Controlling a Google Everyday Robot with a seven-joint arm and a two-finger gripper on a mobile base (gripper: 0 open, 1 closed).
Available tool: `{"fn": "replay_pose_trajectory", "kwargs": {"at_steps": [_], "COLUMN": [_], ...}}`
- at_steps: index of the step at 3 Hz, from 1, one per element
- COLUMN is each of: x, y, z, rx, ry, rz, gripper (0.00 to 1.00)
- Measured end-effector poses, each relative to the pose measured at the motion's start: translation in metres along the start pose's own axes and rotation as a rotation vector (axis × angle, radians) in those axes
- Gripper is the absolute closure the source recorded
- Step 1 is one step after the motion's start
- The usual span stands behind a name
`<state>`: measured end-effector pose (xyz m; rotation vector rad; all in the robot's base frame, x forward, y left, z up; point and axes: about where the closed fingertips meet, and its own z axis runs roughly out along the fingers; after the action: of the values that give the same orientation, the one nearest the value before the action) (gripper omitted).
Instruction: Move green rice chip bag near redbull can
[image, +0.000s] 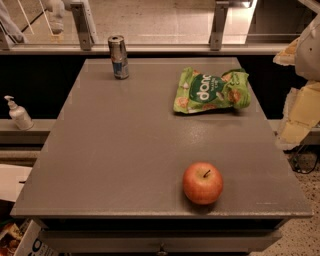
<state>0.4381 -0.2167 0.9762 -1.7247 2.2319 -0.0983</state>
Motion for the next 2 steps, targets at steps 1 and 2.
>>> {"fn": "replay_pose_trajectory", "kwargs": {"at_steps": [1, 2], "x": [-0.002, -0.019], "y": [-0.002, -0.022], "z": [0.0, 0.014], "rx": [0.005, 0.031], "ry": [-0.005, -0.047], "rz": [-0.005, -0.024], "gripper": [0.0, 0.0]}}
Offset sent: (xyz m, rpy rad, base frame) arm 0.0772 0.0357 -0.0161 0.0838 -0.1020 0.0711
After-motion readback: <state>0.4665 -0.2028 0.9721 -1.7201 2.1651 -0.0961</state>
